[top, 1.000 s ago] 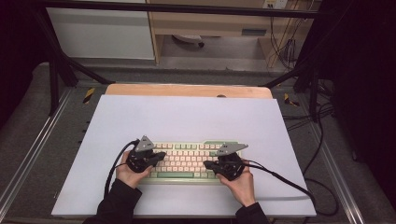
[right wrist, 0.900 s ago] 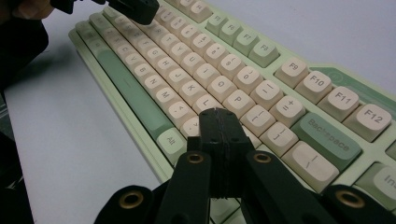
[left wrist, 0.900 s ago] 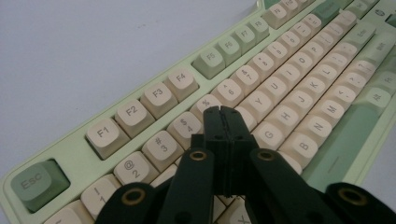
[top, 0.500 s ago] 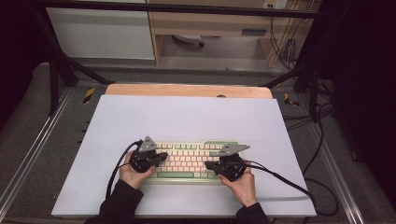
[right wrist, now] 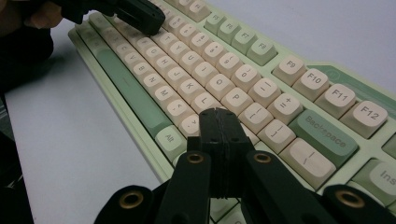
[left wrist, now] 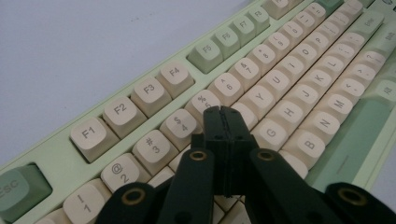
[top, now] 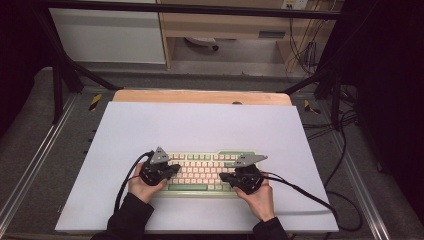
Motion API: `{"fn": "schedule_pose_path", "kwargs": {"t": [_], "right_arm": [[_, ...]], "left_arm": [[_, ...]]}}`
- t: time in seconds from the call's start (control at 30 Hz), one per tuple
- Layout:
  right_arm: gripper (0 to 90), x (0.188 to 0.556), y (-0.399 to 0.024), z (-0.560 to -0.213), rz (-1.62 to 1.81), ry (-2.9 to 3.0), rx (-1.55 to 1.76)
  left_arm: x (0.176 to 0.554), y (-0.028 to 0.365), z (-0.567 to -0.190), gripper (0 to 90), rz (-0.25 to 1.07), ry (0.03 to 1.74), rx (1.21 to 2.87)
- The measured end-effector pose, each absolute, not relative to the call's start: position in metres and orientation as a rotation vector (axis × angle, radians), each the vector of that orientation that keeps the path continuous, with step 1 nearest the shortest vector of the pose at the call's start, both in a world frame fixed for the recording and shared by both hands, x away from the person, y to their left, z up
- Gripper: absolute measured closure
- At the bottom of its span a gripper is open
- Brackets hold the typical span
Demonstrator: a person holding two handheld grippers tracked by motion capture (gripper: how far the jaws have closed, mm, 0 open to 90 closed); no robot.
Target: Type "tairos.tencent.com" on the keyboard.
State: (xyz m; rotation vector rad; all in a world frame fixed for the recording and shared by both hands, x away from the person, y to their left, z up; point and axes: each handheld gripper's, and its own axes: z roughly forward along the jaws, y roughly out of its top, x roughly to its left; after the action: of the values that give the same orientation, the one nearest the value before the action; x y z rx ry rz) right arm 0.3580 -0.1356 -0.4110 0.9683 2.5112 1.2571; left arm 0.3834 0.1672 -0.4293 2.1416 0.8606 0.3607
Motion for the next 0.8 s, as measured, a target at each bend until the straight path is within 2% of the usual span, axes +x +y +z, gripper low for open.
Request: {"fn": "schedule_pose_path", "kwargs": {"t": [0.8], "right_arm": [[90.0,0.359,-0.136,-0.408,1.274,2.501,0.979]], "left_arm": [[0.366,0.187,-0.416,89.7,0.357,0.841,2.112]]}}
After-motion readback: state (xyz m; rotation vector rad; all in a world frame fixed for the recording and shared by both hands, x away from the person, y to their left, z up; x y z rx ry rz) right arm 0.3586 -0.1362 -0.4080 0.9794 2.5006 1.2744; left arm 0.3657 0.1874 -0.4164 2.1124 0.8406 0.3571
